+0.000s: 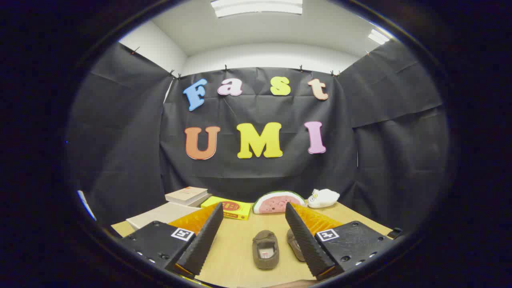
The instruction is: Open the storage box then place both shoes into the box .Put the left shoe in first, then the right shoe, with the right side of both shoes facing outward in a uniform manner.
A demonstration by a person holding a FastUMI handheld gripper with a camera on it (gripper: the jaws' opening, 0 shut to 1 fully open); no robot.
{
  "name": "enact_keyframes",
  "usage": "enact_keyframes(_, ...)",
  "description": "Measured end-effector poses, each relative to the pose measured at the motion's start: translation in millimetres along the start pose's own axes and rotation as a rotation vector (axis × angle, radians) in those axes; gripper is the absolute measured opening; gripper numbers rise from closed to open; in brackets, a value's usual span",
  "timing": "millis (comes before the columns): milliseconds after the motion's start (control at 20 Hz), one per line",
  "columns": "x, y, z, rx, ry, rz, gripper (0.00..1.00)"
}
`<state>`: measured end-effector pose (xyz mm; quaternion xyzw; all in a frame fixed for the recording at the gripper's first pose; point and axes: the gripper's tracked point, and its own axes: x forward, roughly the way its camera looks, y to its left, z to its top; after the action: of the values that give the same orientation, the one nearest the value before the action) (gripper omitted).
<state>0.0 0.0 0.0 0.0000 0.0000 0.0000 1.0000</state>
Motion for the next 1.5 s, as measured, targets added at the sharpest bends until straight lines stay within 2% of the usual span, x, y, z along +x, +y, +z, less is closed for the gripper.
enact_keyframes(850,3.8,-12.7,-7.1,-0.006,0.012,-0.033,0.95)
enact_keyframes(1300,28.3,4.5,-46.7,0.095,0.184,0.052,0.96)
enact_keyframes(1400,36.2,13.1,-59.3,0.149,0.249,0.096,0.96)
enact_keyframes(1500,44.3,26.8,-70.1,0.246,0.321,0.173,0.96)
